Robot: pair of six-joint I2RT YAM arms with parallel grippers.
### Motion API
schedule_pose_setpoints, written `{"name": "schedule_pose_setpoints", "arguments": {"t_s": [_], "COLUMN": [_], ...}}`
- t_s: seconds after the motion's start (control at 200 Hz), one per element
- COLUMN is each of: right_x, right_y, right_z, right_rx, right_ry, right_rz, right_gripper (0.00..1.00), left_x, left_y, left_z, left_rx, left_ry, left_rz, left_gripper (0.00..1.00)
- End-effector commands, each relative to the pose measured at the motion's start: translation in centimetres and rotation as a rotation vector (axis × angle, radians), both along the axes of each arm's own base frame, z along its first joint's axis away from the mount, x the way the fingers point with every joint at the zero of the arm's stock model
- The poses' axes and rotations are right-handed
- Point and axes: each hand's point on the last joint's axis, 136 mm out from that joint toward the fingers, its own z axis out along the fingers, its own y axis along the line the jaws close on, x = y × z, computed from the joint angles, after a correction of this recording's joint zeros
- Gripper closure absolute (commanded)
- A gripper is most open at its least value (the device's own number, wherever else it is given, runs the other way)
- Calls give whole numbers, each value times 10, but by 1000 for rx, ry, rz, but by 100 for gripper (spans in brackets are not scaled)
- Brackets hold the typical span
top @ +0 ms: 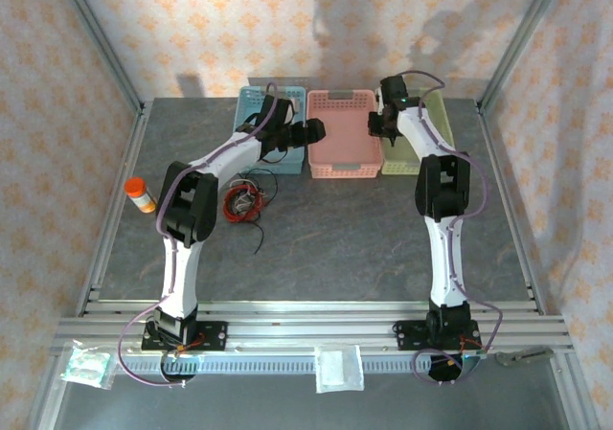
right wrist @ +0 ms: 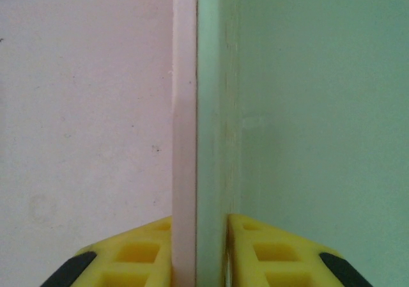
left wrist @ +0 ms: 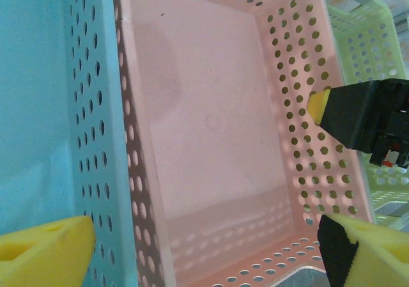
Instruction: Untangle the cables
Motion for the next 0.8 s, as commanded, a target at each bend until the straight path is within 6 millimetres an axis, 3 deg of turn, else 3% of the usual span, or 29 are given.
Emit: {"name": "schedule_pose_setpoints", "arguments": {"t_s": [0.0, 0.195, 0.365, 0.576, 0.601, 0.641, 0.796], "right_x": [12, 12, 13, 12, 11, 8, -10], "right_y": [18, 33, 25, 9, 8, 6, 9], "right_z": [8, 7, 18, 68, 75, 86, 117], "right_rx": [95, 182, 153, 93, 91, 91, 125], "right_ry": [-36, -23, -33, -125, -136, -157, -237], "right_rz": [9, 14, -17, -67, -73, -84, -107], "right_gripper": [77, 75, 61, 28, 27, 25, 22], "left_x": [-6, -8, -12, -27, -29, -37, -61], "left_y": [2, 2, 5, 29, 33, 40, 69], "left_z": [26, 32, 43, 72, 69, 85, 96], "left_rx": [-4, -8, -4, 80, 102, 120, 205], "left_ry": [-47, -54, -66, -125, -123, -155, -191], "left_rz": [-19, -22, -17, 44, 54, 71, 147], "left_gripper": [8, 8, 8, 8, 8, 8, 8]}}
